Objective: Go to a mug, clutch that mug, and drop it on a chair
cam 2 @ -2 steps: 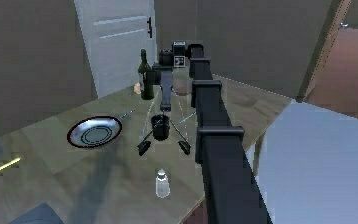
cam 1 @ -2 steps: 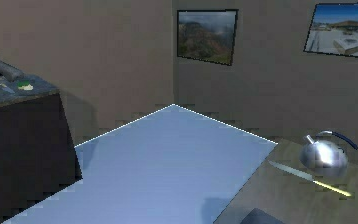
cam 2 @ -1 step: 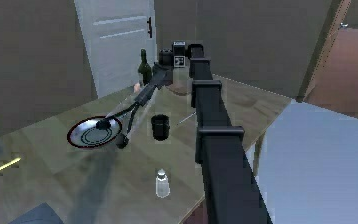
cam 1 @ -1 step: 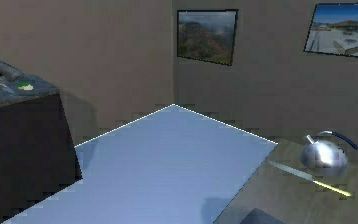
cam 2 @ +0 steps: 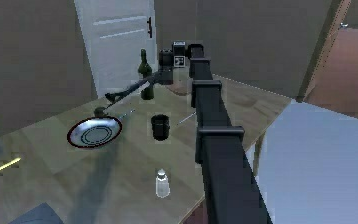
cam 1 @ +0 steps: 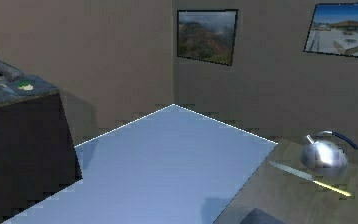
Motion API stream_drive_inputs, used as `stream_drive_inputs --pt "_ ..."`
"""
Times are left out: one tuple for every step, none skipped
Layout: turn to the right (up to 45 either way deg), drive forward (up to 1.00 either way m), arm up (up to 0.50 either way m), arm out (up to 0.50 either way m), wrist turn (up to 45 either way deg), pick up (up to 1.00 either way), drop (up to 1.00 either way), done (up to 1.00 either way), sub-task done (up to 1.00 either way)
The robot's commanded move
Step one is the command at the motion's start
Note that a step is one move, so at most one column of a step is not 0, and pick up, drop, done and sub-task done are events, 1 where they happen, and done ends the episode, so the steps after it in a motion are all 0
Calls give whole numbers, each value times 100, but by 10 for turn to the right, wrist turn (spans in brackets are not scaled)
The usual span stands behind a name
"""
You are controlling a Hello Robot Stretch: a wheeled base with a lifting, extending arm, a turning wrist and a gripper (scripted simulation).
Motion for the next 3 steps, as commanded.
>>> stream_drive_inputs --pt "0 0 0 0 450 0 0 0 0" --pt "0 0 0 0 270 0 0 0 0" --pt "0 0 -30 0 0 0 0 0 0"
